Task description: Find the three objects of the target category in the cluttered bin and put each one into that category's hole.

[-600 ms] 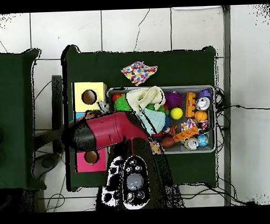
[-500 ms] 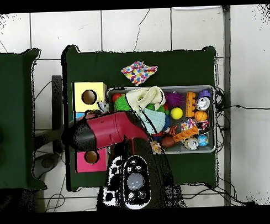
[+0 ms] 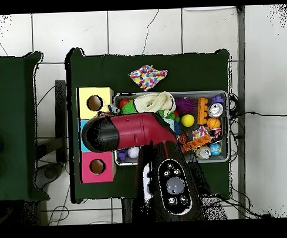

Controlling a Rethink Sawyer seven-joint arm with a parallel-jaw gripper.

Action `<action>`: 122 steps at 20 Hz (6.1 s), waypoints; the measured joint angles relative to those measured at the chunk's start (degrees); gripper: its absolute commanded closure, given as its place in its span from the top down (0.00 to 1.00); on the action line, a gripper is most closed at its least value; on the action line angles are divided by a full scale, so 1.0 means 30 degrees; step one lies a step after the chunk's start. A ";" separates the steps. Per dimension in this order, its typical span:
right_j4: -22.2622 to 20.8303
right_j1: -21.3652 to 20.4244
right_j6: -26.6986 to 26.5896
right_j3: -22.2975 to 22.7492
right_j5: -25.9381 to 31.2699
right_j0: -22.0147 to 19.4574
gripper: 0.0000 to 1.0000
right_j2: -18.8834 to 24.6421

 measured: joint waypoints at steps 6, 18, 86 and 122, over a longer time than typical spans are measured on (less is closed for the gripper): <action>-0.0019 -0.0252 0.0000 0.0000 0.0343 0.0324 0.00 0.0000; -0.0059 -0.0808 0.0000 0.0008 0.0347 0.2688 0.00 0.0003; -0.0415 0.1165 0.0004 0.1993 -0.7780 0.5001 0.00 -0.2998; -0.0415 0.0749 0.0004 0.2717 -0.7324 0.4139 0.00 -0.3191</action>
